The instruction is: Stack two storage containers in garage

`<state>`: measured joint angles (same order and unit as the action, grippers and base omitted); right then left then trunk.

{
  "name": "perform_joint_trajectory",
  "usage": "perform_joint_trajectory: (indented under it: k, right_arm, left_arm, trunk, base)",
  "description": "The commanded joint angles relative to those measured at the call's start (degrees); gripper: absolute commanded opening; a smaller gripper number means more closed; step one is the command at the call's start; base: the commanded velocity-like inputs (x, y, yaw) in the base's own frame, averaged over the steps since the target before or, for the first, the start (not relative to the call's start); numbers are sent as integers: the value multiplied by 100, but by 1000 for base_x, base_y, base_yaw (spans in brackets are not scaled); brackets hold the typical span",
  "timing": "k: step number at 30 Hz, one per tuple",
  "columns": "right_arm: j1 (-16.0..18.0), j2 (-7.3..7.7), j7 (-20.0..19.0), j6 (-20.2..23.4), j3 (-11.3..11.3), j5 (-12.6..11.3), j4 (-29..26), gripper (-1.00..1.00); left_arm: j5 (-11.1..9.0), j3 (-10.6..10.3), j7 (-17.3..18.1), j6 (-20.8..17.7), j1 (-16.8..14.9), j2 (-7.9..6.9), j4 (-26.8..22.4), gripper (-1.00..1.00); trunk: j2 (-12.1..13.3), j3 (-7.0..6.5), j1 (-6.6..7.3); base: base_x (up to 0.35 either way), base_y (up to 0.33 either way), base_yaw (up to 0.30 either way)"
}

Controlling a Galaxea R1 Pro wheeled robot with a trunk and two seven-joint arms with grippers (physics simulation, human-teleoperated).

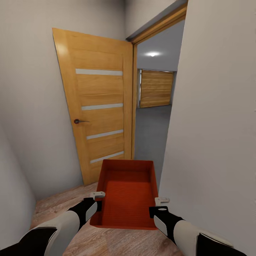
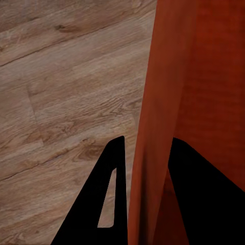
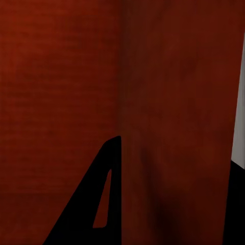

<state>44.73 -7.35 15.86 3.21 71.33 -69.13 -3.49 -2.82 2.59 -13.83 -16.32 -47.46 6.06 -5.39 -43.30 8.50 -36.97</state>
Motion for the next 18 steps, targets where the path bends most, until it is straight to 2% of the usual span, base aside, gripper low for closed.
perform_joint_trajectory:
  k: [1,18]
  right_arm:
    - [9,6,67,-31,-19,128,112,-100]
    - [9,19,67,-31,-23,128,112,-100]
  left_arm:
    - [-43,26,-41,-36,0,0,12,-100]
    - [-43,26,-47,-35,0,0,12,-100]
  trunk:
    - [-8,8,-1]
    - [-8,8,-1]
  base:
    - [0,0,-36]
    - [0,0,-4]
